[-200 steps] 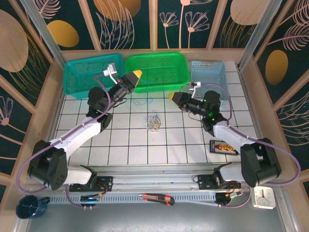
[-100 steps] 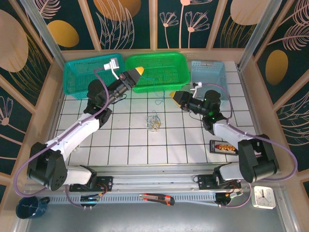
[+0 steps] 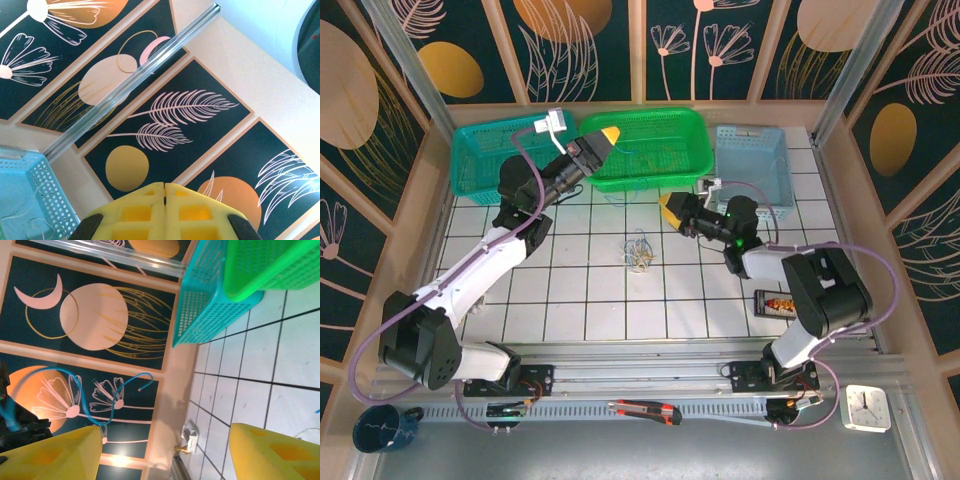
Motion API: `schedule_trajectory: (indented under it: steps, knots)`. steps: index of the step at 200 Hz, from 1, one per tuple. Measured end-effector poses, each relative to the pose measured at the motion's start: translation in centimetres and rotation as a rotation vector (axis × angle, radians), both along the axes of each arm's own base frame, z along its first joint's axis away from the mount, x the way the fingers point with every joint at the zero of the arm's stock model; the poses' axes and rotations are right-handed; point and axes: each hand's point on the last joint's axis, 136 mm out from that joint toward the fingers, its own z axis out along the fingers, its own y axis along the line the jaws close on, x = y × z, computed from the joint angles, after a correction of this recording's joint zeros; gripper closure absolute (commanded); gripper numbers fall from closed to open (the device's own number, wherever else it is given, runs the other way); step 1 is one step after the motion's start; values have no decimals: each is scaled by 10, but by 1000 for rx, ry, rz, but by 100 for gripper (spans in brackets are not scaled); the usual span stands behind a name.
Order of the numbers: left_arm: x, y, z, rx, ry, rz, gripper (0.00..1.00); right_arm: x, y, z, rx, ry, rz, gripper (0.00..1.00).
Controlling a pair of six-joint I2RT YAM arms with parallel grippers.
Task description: Untangle the cables
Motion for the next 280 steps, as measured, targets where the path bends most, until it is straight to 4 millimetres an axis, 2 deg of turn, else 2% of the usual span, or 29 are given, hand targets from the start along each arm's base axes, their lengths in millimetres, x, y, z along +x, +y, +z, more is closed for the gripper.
schedule_trajectory:
  steps: [30, 98, 184, 237, 280]
  knots:
    - [1, -1, 0, 0, 0, 0, 100, -1, 13, -5, 61, 35, 19, 32]
    - [7, -3, -2, 3, 7, 0, 100, 7, 27, 3, 179, 47, 21, 32]
    - [8, -4, -1, -5, 0, -1, 100, 12, 49, 8, 243, 55, 49, 33]
    - [5, -2, 6, -32, -16, -8, 100, 19, 56, 8, 260, 57, 46, 42]
    - [5, -2, 8, -40, -14, -11, 100, 26, 58, 6, 280, 66, 38, 42]
